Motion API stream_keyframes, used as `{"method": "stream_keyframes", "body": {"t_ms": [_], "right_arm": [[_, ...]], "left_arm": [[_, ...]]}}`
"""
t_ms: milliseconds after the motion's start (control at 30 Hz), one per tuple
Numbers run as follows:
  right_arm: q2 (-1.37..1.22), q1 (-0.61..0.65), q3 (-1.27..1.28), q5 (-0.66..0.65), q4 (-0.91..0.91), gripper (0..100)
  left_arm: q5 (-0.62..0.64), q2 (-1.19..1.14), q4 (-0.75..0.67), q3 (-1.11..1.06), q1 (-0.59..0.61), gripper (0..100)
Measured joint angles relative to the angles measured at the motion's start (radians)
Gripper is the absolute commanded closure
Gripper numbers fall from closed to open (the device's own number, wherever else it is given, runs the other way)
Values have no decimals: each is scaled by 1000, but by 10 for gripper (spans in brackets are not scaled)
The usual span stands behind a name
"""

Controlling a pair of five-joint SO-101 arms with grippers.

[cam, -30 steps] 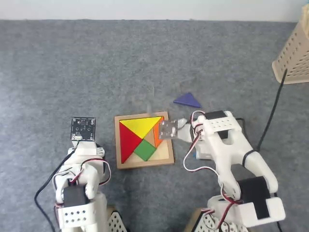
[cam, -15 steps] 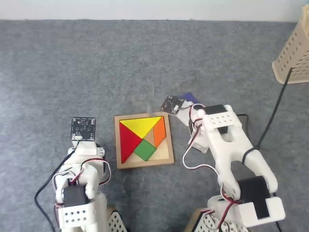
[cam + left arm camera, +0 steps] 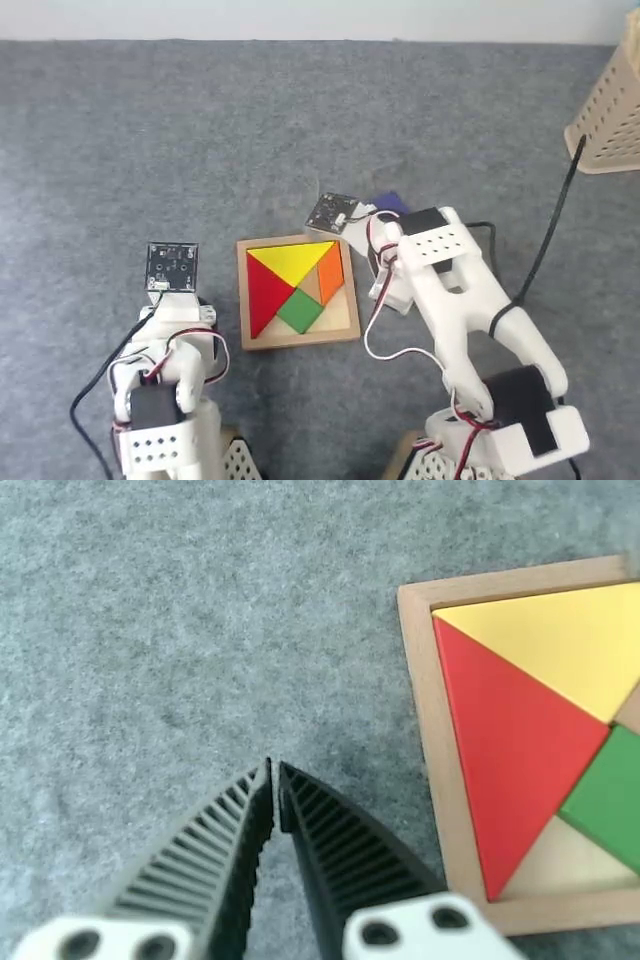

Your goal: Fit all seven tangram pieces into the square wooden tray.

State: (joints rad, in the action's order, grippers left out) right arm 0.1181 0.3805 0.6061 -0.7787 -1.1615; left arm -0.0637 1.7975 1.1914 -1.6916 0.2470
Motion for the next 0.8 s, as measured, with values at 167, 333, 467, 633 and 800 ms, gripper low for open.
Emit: {"method": "stream_keyframes", "body": {"t_ms": [167, 333, 467, 633, 800], "right_arm": [[0, -55, 58, -71, 52, 756], [-2, -64, 110, -95, 121, 756], [-2, -66, 110, -97, 137, 756], [-41, -63, 110, -103, 181, 756], [-109, -69, 110, -101, 224, 794]], "left_arm": [[0, 0, 0, 0, 0, 988], [0, 0, 0, 0, 0, 988], [0, 0, 0, 0, 0, 988], [0, 0, 0, 0, 0, 988], [0, 0, 0, 0, 0, 988]]}}
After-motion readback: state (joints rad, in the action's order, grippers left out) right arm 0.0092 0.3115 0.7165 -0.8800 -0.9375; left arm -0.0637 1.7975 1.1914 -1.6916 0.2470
